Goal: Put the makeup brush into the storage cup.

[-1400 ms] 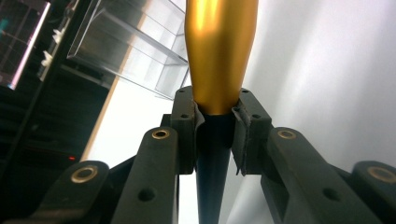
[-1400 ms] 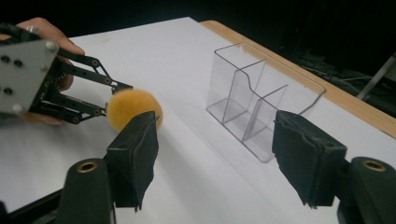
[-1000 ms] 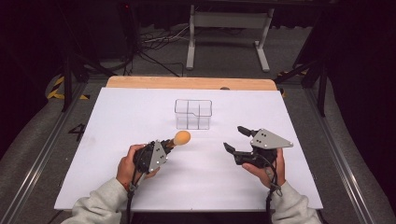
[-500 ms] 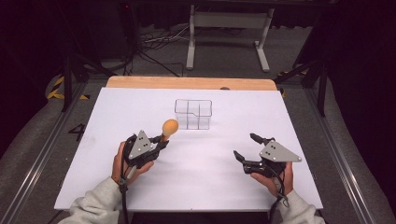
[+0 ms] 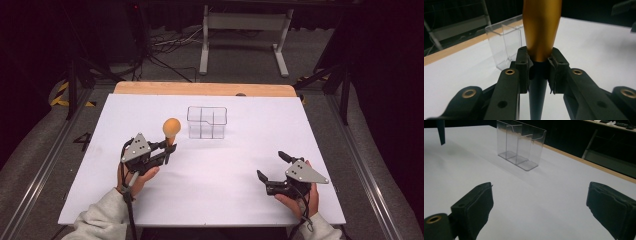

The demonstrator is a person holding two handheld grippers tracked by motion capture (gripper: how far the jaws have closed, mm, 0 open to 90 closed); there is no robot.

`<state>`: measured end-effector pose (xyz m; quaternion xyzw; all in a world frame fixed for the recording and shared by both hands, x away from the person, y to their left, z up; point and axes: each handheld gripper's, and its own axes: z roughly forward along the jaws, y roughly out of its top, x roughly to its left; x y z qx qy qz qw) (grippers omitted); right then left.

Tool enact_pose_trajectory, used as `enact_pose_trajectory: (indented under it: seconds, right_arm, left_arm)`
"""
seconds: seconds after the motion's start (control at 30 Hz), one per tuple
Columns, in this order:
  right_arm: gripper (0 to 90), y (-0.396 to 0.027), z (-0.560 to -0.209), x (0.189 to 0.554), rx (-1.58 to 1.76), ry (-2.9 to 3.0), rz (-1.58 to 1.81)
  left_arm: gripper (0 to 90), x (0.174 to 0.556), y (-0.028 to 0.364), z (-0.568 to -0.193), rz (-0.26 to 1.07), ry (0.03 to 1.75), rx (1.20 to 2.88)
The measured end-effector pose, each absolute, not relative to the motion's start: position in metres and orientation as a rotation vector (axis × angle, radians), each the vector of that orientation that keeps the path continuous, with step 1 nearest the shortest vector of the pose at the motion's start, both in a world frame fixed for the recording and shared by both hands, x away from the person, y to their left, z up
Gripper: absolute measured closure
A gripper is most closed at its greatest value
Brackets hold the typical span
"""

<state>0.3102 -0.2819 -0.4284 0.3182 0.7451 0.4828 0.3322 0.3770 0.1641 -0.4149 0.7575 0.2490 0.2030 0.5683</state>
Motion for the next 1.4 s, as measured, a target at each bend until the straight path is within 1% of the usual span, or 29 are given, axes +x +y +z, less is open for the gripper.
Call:
enact_pose_trajectory:
  seconds: [0.33,0.53,0.8,0.93,1.0,1.17,1.3,1.4]
  right_arm:
    - [6.2,-0.291,-0.435,0.306,0.878,1.950,1.235]
    - [6.2,-0.293,-0.434,0.304,0.882,1.938,1.238]
    - [6.2,-0.294,-0.434,0.305,0.885,1.931,1.243]
    - [6.2,-0.295,-0.433,0.305,0.884,1.922,1.252]
    - [6.1,-0.295,-0.433,0.305,0.885,1.919,1.252]
    - [6.1,-0.294,-0.433,0.305,0.879,1.917,1.257]
    - [6.1,-0.294,-0.433,0.305,0.880,1.921,1.261]
    - [6.1,-0.294,-0.432,0.305,0.881,1.923,1.269]
  left_arm:
    - [73.3,0.393,0.162,-0.401,0.475,0.595,1.686]
    - [73.3,0.411,0.147,-0.388,0.497,0.607,1.657]
    - [73.3,0.431,0.130,-0.369,0.486,0.582,1.609]
    - [73.3,0.442,0.121,-0.358,0.512,0.592,1.598]
    - [73.3,0.446,0.117,-0.356,0.511,0.592,1.582]
    - [73.3,0.457,0.099,-0.353,0.532,0.585,1.609]
    - [73.3,0.467,0.089,-0.354,0.511,0.581,1.587]
    - [73.3,0.474,0.081,-0.358,0.508,0.589,1.607]
